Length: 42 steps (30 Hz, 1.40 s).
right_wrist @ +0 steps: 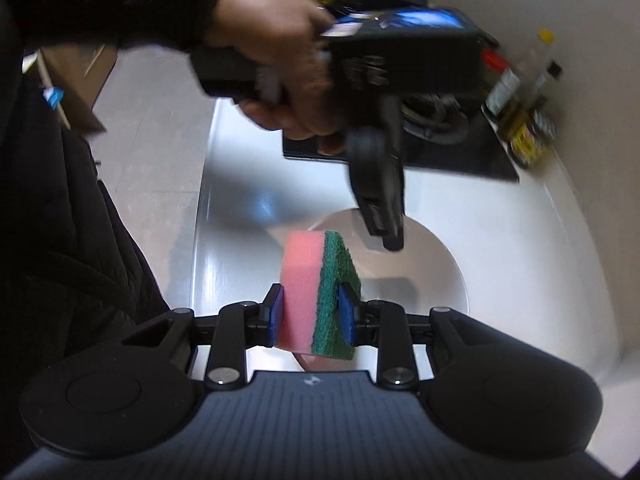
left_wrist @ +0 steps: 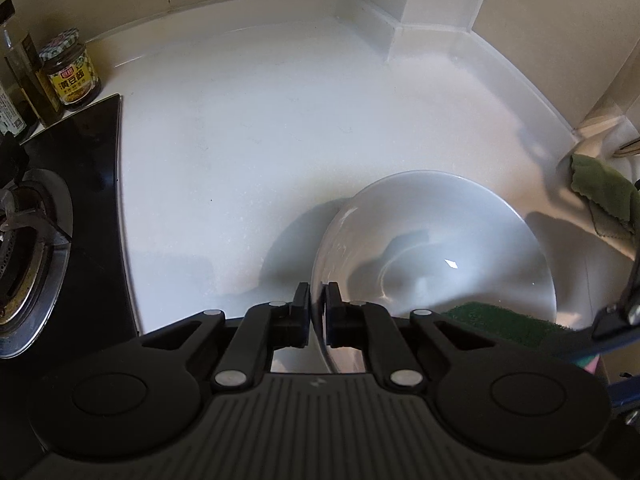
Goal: Clean bowl
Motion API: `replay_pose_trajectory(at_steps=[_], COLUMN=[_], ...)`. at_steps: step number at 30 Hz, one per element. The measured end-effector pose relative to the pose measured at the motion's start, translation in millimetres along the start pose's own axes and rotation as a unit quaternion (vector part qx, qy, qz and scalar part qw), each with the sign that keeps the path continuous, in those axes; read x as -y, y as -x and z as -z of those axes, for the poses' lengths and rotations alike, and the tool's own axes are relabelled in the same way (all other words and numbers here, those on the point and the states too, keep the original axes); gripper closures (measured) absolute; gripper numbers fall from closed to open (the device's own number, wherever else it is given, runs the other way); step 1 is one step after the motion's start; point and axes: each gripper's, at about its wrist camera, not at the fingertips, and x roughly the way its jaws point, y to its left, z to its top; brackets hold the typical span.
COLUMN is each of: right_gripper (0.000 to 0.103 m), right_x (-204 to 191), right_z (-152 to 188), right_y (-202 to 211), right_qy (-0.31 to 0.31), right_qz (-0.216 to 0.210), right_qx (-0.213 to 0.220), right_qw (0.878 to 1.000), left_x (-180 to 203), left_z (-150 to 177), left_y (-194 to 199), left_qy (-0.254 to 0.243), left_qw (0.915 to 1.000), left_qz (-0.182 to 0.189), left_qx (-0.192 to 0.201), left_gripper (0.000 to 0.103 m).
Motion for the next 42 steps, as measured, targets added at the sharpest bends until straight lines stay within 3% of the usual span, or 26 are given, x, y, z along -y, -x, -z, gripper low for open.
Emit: replay_pose_trajectory(at_steps=[3, 9, 13, 20, 27, 35, 37, 42], right_gripper=[0.076, 0.075, 0.072, 0.069, 0.075, 0.076, 0.076, 0.076], right_x=[-14, -27, -32, -47, -31, -40, -37, -39], right_z=[0, -4, -16, -25, -26, -10, -8, -4], right_y=[-4, -7, -18, -44, -41, -36, -36, -43], right_qy=[0.030, 0.023, 0.016, 0.057, -0.013, 0.088, 0.089, 0.078], right_qz=[0.023, 0.061, 0.087, 0.130, 0.110, 0.082, 0.079, 0.087], right_qx=[0.001, -0.012, -0.029, -0.062, -0.060, -0.072, -0.073, -0.064], right_qw=[0.999, 0.998, 0.996, 0.988, 0.992, 0.990, 0.990, 0.991], left_x=[1, 2, -1, 1, 1, 1, 4, 3], left_z=[1, 2, 2, 6, 3, -13, -13, 14], left_y=[0, 1, 0, 3, 2, -6, -5, 12], left_qy=[0.001, -0.009, -0.007, 0.010, -0.010, -0.043, -0.029, 0.086], left_qw=[1.0000, 0.9999, 0.9999, 0.9998, 0.9998, 0.9985, 0.9994, 0.9960], left_qz=[-0.006, -0.008, -0.006, -0.009, -0.005, 0.034, 0.020, -0.023], left_qx=[0.002, 0.004, 0.008, 0.015, 0.013, -0.001, -0.007, -0.002], left_gripper=[0.097, 0.097, 0.097, 0.097, 0.097, 0.096, 0.096, 0.090])
